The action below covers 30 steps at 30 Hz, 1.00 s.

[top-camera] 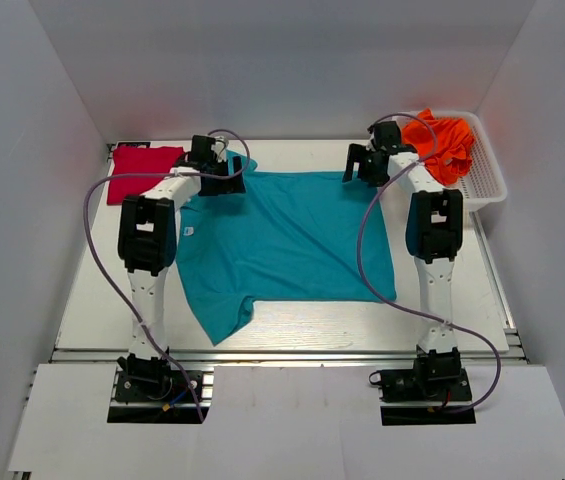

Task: Fold and stack the t-shirts
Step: Flatten out the tshirt

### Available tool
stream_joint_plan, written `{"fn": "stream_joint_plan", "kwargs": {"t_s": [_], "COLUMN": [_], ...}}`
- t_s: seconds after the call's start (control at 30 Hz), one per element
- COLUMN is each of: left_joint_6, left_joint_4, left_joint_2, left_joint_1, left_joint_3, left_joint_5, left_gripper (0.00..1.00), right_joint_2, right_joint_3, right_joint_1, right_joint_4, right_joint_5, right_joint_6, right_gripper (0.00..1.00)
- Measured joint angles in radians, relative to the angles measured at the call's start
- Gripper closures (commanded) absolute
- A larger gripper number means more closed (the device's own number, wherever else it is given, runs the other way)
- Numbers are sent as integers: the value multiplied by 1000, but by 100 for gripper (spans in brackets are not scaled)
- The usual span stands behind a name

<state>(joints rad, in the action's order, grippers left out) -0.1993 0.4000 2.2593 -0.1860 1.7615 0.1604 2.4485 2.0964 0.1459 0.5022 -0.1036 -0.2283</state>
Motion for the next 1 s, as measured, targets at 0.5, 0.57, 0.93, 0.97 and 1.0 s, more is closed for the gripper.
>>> {"fn": "stream_joint_plan", "kwargs": {"t_s": [0.5,0.57,0.93,0.97,1.0], "left_joint_6": [87,97,158,161,163], "left_joint_4": [37,43,66,75,85], "left_joint_2": [266,327,233,183,129], "left_joint_1": [34,39,40,39,37], "left_joint_3": [386,486,391,340,291], "left_joint_5": [156,169,192,188,183], "left_gripper": [0,0,0,0,0], "right_joint_2": [163,177,-43,-100,-172], "right_joint_3": [199,206,-6,-41,-92], "right_joint_1": [-50,-56,-9,6,24], "right_joint_4": [-159,-203,-180,-179,-189], "right_joint_5": [-92,-110,-162,-161,-161], "right_joint_6": [-91,-105,95,106,113], "right_gripper": [10,10,10,10,10]}}
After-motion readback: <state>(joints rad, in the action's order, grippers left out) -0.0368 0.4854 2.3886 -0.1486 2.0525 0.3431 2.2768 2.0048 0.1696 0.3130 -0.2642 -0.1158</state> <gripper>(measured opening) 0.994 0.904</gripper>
